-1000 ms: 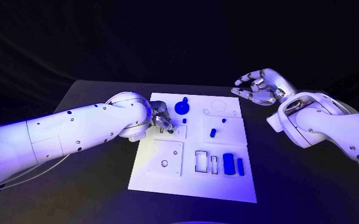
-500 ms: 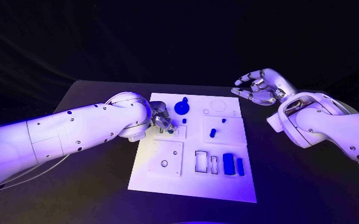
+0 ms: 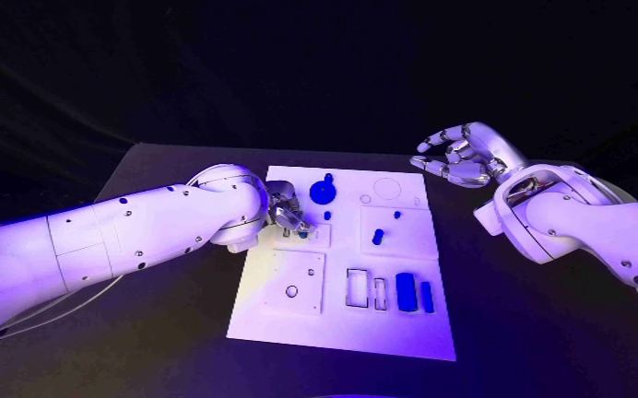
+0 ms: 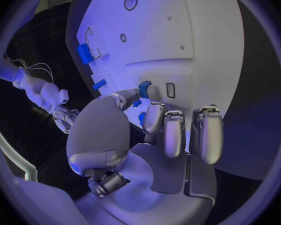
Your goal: Assemble the parts on the task board
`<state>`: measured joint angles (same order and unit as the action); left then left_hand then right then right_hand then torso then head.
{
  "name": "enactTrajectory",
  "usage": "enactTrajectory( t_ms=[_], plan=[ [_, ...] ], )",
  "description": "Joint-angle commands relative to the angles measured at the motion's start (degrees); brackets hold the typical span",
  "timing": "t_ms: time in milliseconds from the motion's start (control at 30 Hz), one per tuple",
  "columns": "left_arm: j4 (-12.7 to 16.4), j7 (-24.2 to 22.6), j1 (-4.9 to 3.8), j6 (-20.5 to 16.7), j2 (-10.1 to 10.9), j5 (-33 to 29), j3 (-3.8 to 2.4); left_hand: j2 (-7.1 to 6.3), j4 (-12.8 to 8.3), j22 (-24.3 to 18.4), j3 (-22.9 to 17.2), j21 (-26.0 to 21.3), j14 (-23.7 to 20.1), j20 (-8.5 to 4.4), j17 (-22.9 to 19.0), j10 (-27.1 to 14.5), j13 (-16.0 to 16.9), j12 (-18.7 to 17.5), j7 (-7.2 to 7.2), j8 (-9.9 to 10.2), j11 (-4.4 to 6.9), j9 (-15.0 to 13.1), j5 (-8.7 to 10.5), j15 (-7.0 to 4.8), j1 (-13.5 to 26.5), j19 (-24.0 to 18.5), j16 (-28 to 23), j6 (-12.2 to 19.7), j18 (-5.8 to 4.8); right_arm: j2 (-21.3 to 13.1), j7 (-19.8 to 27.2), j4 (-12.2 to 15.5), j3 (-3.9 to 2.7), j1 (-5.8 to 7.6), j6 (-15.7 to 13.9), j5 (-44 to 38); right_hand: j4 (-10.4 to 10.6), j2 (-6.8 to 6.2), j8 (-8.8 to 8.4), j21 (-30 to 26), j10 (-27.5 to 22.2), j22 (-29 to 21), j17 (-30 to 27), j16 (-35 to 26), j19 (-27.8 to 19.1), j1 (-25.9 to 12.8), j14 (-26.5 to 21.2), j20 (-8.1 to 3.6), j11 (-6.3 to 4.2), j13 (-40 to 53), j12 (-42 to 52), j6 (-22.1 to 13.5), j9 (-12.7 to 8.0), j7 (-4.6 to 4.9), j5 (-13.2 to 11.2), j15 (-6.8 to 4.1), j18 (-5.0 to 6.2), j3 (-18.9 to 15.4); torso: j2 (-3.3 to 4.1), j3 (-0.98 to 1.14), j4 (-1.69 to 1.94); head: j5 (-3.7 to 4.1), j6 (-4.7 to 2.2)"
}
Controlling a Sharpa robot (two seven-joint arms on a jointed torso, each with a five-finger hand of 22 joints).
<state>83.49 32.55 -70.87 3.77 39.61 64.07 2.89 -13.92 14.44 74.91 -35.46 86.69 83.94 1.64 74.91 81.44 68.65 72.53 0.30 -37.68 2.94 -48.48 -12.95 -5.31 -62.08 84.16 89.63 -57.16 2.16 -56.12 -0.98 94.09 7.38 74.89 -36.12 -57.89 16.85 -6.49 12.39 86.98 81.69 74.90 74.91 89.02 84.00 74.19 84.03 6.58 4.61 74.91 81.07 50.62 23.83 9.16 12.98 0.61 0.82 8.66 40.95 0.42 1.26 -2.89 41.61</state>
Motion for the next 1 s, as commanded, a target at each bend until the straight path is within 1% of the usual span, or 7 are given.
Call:
enactTrajectory(
  t_ms=[33,167,400,733,867,933,1000],
  plan=[
    [0.1,0.1,0.14,1.0,-0.1,-0.5,0.09,-0.27,1.0,8.4,1.7,0.2,6.1,-0.38,15.1,0.2,0.1,0.2,0.37,0.3,0.14,-0.1,0.22,-0.46,0.8,1.2,0.4,-0.3,-0.52,0.0,0.3,0.1,0.0,-0.03,-0.1,-0.2,0.0,-0.23,0.31,-0.4,-0.3,12.8,11.3,-0.3,3.8,-0.5,5.0,-0.18,-0.25,5.8,-0.3,0.3,0.1,-0.13,-0.2,-0.33,0.13,-0.4,0.01,-0.03,0.0,-0.01,-0.08],
    [0.1,0.1,0.15,0.6,-0.1,-0.5,0.06,0.04,2.2,8.3,4.7,0.1,6.1,-0.41,15.1,0.1,0.1,0.1,0.43,0.6,0.08,-0.3,0.13,-0.47,0.9,1.1,0.4,-0.4,-0.5,0.0,0.3,0.0,0.0,-0.03,-0.1,-0.2,0.0,-0.23,0.31,-0.4,-0.2,12.8,11.3,-0.4,3.8,-0.6,5.0,-0.19,-0.25,5.8,-0.3,0.3,0.1,-0.13,-0.2,-0.33,0.13,-0.4,0.01,-0.03,-0.03,0.09,-0.18],
    [0.1,0.1,0.17,-0.3,-0.1,-0.6,-0.03,1.2,2.4,8.1,8.6,0.0,6.1,-0.52,15.1,-0.2,-0.3,-0.3,0.58,0.8,-0.05,-0.6,-0.05,-0.38,2.7,1.0,0.4,-0.1,-0.44,0.0,0.3,0.0,0.0,-0.06,-0.1,-0.2,0.0,-0.21,0.31,-0.4,-0.3,12.8,11.3,-0.4,3.8,-0.8,5.0,-0.19,-0.25,5.8,-0.3,0.3,0.1,-0.14,-0.3,-0.33,0.13,-0.5,0.07,-0.02,-0.02,0.16,-0.23],
    [0.5,0.1,0.17,-1.2,0.4,-0.7,-0.19,1.7,2.4,8.0,10.4,0.0,6.1,-0.6,15.1,-0.5,-0.7,-0.5,0.65,0.8,-0.1,-0.9,-0.1,-0.36,3.5,0.9,0.4,0.1,-0.41,-0.1,0.3,0.0,0.0,-0.09,-0.2,-0.2,0.0,-0.2,0.31,-0.4,-0.3,12.8,11.3,-0.4,3.8,-0.9,5.0,-0.19,-0.25,5.8,-0.3,0.3,0.1,-0.14,-0.3,-0.34,0.14,-0.6,0.01,-0.01,0.03,0.26,-0.2],
    [0.7,-0.1,0.17,-1.9,0.6,-1.7,-0.49,1.79,2.4,7.9,11.0,-0.1,6.1,-0.62,15.1,-0.8,-1.2,-1.0,0.69,0.9,-0.14,-0.9,-0.14,-0.35,3.6,0.9,0.4,0.4,-0.39,-0.1,0.3,0.0,0.0,-0.11,-0.3,-0.2,0.0,-0.2,0.31,-0.4,-0.3,12.8,11.3,-0.4,3.8,-0.9,5.0,-0.19,-0.25,5.8,-0.3,0.3,0.1,-0.14,-0.3,-0.34,0.14,-0.6,0.02,-0.03,0.02,0.25,-0.24],
    [1.0,-0.2,0.17,-2.2,0.7,-2.4,-0.8,1.91,2.3,6.9,12.2,-0.6,6.1,-0.64,15.1,-2.1,-3.4,-2.8,0.99,1.1,-0.4,-1.1,-0.25,-0.19,3.2,0.1,0.4,1.4,-0.13,-0.1,0.3,-0.1,0.0,-0.12,-0.3,-0.2,0.0,-0.2,0.31,-0.5,-0.3,12.8,11.2,-0.4,3.7,-1.0,5.0,-0.19,-0.25,5.8,-0.4,0.3,0.1,-0.14,-0.3,-0.34,0.15,-0.6,0.01,-0.03,-0.01,0.32,-0.29],
    [1.2,-0.3,0.16,-2.5,0.9,-2.7,-1.02,2.1,2.3,6.6,13.0,-0.8,6.1,-0.63,15.1,-2.7,-4.2,-3.5,1.15,1.2,-0.54,-1.3,-0.35,-0.08,2.8,-0.1,0.4,1.9,-0.04,-0.1,0.3,-0.1,0.0,-0.13,-0.4,-0.2,0.0,-0.2,0.31,-0.5,-0.3,12.8,11.2,-0.4,3.7,-1.0,5.0,-0.19,-0.25,5.8,-0.4,0.3,0.1,-0.14,-0.3,-0.34,0.15,-0.6,0.02,-0.03,-0.01,0.33,-0.35]
  ],
)
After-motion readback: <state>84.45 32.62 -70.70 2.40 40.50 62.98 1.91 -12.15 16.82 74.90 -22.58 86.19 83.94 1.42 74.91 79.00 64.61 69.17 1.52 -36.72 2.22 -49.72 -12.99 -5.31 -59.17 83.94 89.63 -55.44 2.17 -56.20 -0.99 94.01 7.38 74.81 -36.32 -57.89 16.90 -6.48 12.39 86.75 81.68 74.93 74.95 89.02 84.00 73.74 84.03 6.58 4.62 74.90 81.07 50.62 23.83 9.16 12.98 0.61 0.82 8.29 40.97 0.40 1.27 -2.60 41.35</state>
